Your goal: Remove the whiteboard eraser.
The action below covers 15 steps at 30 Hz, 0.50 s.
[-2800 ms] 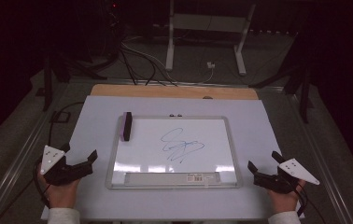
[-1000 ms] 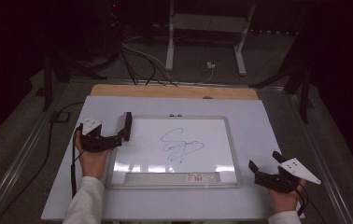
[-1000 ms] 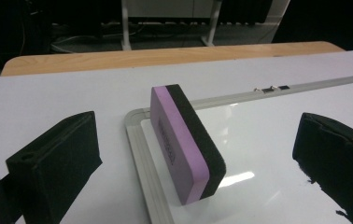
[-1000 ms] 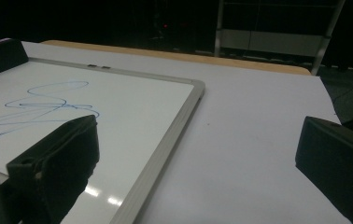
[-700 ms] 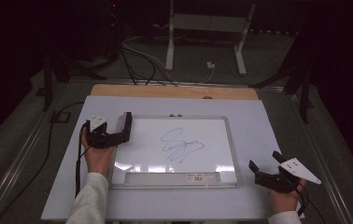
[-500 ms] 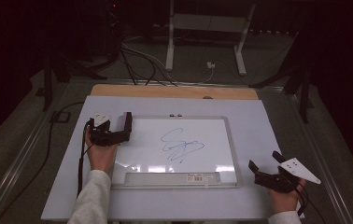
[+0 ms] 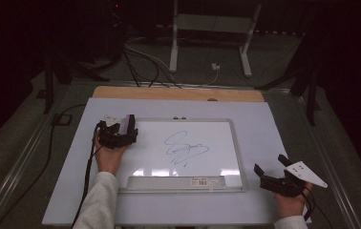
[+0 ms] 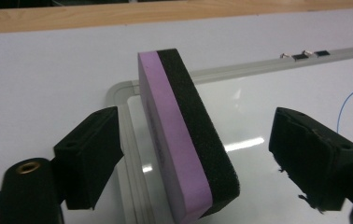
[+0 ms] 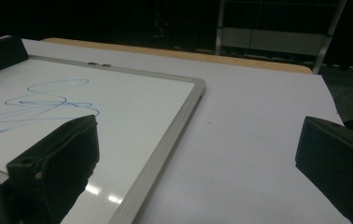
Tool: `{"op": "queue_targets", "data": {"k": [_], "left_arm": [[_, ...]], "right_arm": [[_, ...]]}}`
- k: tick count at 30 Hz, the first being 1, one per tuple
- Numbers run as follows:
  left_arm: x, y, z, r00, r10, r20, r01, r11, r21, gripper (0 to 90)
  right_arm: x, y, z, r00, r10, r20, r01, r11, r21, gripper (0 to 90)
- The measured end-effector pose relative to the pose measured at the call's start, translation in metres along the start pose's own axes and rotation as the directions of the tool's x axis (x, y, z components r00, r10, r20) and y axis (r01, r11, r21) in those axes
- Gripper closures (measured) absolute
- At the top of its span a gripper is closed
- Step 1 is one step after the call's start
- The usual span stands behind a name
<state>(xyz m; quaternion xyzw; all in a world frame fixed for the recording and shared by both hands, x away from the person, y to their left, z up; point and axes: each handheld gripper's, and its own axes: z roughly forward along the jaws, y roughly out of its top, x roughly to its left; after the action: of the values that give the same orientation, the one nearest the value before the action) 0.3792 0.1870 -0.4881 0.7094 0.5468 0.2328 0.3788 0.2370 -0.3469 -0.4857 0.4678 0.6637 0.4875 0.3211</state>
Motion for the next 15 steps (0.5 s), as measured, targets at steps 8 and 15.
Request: {"op": "queue_targets", "data": {"k": [8,15], "left_arm": [[-0.0021,-0.0025,0.0085,0.9999,0.009,-0.005,-0.009,0.9987,0.051,37.7],[0.0000,-0.0018,0.0080,0.9988,0.009,-0.049,-0.005,0.9967,0.081,57.7]], "right_arm": [[0.0001,-0.0004,0.0009,1.0000,-0.005,-0.002,0.005,1.000,0.003,0.0],[0.0001,-0.0006,0.0013,1.0000,-0.006,-0.001,0.006,1.000,0.006,0.0]]}}
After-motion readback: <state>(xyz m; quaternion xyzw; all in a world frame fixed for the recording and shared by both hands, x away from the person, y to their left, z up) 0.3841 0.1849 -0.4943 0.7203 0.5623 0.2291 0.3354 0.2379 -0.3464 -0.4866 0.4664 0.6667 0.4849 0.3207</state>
